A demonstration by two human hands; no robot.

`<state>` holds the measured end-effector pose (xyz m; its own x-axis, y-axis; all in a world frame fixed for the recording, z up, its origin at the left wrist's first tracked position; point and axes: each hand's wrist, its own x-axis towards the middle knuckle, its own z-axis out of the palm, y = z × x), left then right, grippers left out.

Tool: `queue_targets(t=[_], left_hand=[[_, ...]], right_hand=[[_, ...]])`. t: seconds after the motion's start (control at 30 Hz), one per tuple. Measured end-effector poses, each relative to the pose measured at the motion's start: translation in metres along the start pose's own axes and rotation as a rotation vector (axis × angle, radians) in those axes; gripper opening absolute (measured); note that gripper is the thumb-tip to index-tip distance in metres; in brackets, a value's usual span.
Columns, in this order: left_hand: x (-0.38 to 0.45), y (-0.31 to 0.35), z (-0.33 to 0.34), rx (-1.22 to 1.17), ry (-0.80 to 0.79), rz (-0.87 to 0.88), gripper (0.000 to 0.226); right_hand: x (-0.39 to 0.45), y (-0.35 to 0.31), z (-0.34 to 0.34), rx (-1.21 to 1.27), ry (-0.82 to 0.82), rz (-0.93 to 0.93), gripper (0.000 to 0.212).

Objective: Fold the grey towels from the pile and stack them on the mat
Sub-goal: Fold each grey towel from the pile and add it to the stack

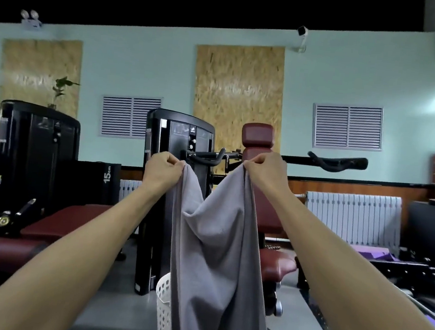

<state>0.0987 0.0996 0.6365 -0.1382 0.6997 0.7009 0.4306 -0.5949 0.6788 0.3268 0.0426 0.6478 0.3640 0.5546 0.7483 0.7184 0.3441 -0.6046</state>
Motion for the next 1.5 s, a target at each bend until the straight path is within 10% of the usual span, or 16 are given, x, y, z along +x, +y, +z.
queue_targets(t=[0.23,0.73,1.5], left_hand=[[0.014,-0.068,0.068,0.238,-0.317,-0.117,0.021],[0.107,-0.058,0.088,0.014,-0.050,-0.034,0.018],[-0.170,-0.104,0.010,-0.030,-0.271,-0.219,0.014]], right_hand=[[0.022,0.083,0.051,-0.129,-0.214,0.138,0.019],[0.082,0.083,0.069,-0.015,0.046,0.014,0.020],[-0.182,0.112,0.000,0.008,-0.329,0.175,0.015]])
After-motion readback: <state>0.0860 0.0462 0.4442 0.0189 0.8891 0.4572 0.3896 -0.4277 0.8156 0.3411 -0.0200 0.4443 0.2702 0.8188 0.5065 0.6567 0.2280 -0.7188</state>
